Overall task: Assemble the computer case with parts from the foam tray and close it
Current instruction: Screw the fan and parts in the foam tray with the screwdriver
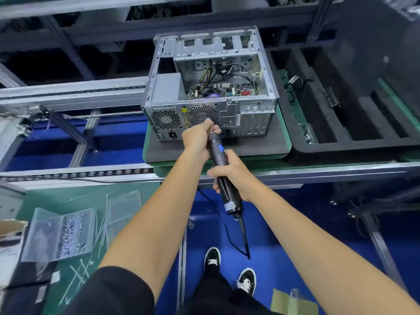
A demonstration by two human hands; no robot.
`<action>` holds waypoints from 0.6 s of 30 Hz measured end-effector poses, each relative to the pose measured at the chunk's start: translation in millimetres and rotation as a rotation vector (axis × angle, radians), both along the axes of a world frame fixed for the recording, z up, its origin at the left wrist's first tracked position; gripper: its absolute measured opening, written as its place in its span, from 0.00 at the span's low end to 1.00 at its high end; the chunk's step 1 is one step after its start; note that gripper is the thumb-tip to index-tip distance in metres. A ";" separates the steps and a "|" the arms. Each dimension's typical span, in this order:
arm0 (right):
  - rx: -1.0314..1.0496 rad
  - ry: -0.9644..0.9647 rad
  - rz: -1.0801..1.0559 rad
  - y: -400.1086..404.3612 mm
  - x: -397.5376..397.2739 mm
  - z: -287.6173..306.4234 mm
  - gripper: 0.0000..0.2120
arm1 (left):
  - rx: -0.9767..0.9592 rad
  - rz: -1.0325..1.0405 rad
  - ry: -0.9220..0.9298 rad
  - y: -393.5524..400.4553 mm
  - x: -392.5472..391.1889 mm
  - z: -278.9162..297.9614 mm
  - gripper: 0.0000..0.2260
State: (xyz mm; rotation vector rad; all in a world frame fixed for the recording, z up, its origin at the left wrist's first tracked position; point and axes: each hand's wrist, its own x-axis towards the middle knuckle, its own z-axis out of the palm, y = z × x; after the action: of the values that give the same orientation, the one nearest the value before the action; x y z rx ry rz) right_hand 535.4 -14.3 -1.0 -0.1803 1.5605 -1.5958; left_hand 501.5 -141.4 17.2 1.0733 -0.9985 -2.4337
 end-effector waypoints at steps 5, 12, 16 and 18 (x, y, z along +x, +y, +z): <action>0.065 0.027 0.066 12.3 4.2 -19.4 0.27 | 0.023 -0.029 -0.042 8.6 0.8 -31.2 0.07; 0.098 0.072 -0.056 8.4 2.4 -29.8 0.28 | 0.126 -0.075 0.028 10.8 -7.8 -35.7 0.03; 0.093 0.067 -0.068 4.2 0.7 -31.2 0.28 | 0.145 -0.124 0.056 9.5 -14.0 -37.5 0.06; 0.091 0.065 -0.072 1.7 -1.4 -32.2 0.27 | 0.154 -0.134 0.048 7.2 -17.1 -39.3 0.06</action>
State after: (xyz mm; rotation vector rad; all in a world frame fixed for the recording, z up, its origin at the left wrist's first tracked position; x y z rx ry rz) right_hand 533.9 -12.6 -33.2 -0.1291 1.7031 -1.5840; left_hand 484.4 -134.2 -22.1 1.0205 -0.9069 -2.6689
